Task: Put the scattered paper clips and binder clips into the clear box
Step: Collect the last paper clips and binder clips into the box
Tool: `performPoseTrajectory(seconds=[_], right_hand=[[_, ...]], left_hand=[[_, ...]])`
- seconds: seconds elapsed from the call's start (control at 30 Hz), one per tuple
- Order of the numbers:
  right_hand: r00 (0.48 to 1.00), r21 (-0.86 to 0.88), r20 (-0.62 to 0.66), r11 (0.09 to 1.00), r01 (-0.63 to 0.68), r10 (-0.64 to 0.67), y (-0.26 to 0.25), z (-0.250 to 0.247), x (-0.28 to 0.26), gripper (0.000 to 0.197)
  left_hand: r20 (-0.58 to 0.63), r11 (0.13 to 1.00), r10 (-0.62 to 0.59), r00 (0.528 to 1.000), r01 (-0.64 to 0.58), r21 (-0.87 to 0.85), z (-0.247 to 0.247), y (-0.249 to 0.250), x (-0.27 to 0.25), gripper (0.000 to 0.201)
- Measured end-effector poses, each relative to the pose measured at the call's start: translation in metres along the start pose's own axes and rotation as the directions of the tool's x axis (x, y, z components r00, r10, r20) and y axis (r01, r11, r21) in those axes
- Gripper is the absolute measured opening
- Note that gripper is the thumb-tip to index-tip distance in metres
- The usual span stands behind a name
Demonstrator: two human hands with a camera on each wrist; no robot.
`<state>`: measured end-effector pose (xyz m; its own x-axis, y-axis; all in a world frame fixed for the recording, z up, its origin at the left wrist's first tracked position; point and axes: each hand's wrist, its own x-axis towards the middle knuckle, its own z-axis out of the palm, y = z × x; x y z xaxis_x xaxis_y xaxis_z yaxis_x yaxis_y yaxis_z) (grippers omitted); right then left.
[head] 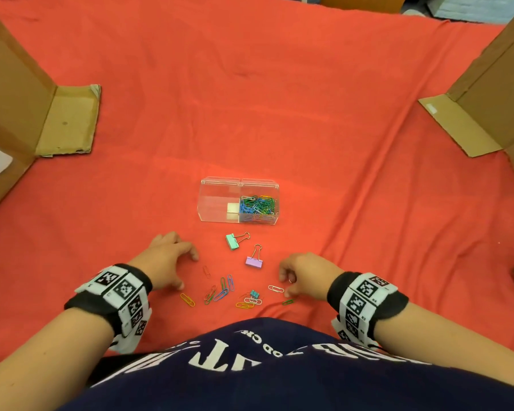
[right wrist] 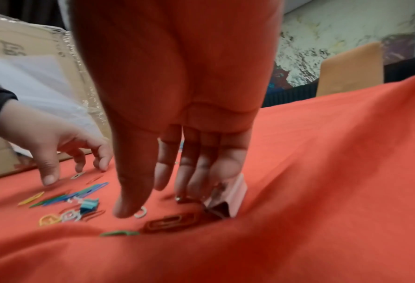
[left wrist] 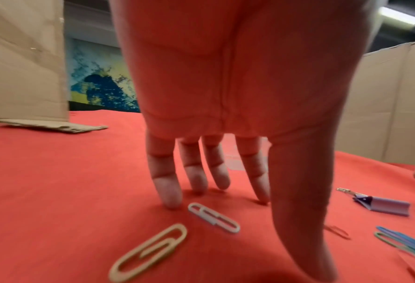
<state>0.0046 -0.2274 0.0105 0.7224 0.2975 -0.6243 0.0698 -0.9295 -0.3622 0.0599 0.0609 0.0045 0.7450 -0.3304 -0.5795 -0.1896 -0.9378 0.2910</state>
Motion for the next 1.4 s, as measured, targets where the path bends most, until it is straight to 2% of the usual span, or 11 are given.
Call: performPoseTrajectory(seconds=[0.17, 0.37, 0.5, 0.63, 0.87, 0.93, 1.0, 1.07, 1.13, 1.27, 1.4], right_hand=[[1.000, -0.119, 0.006, 0.993, -0.011, 0.011, 0.007, 0.006, 0.000, 0.038], [0.987, -0.229, -0.164, 0.973, -0.035, -0.003, 0.010, 0.007, -0.007, 0.018], [0.999, -0.210, -0.031, 0.977, -0.022, 0.016, 0.005, 0.018, -0.010, 0.030], [1.000, -0.229, -0.019, 0.973, -0.024, 0.020, 0.006, 0.019, -0.010, 0.029], [0.996, 0.016, -0.085, 0.999, 0.039, -0.037, -0.005, 0.014, -0.008, 0.010], [0.994, 0.058, -0.097, 0.997, 0.049, -0.043, -0.010, 0.016, -0.005, 0.018], [0.996, 0.017, -0.070, 0.998, 0.054, -0.053, -0.011, 0.020, -0.004, 0.037], [0.998, -0.055, -0.036, 0.997, 0.048, -0.050, -0.010, 0.023, -0.003, 0.048], [0.999, -0.084, -0.016, 0.995, 0.044, -0.045, -0.011, 0.024, -0.002, 0.042], [0.998, -0.102, 0.025, 0.993, 0.060, -0.057, -0.014, 0.024, -0.002, 0.017], [0.997, -0.141, 0.044, 0.987, 0.077, -0.071, -0.016, 0.024, -0.002, 0.015]], left_hand=[[-0.047, 0.995, -0.059, 0.997, 0.055, -0.082, 0.013, -0.010, -0.010, 0.065], [-0.057, 0.964, -0.054, 0.997, 0.037, -0.262, 0.026, -0.011, -0.014, 0.055], [-0.029, 0.951, 0.008, 1.000, -0.017, -0.309, 0.036, -0.001, -0.015, 0.053], [-0.015, 0.950, 0.081, 0.997, -0.082, -0.302, 0.041, 0.007, -0.011, 0.047], [-0.050, 0.947, 0.106, 0.993, -0.116, -0.300, 0.044, 0.015, -0.002, 0.043], [-0.092, 0.935, 0.103, 0.990, -0.128, -0.332, 0.043, 0.017, -0.003, 0.037], [-0.088, 0.932, 0.107, 0.990, -0.131, -0.339, 0.041, 0.019, -0.006, 0.033], [-0.027, 0.947, 0.137, 0.990, -0.139, -0.290, 0.041, 0.020, -0.008, 0.051], [0.002, 0.955, 0.163, 0.987, -0.157, -0.253, 0.043, 0.023, -0.009, 0.057], [-0.034, 0.957, 0.170, 0.985, -0.174, -0.234, 0.047, 0.029, -0.004, 0.035], [-0.008, 0.961, 0.176, 0.984, -0.173, -0.214, 0.045, 0.033, -0.002, 0.022]])
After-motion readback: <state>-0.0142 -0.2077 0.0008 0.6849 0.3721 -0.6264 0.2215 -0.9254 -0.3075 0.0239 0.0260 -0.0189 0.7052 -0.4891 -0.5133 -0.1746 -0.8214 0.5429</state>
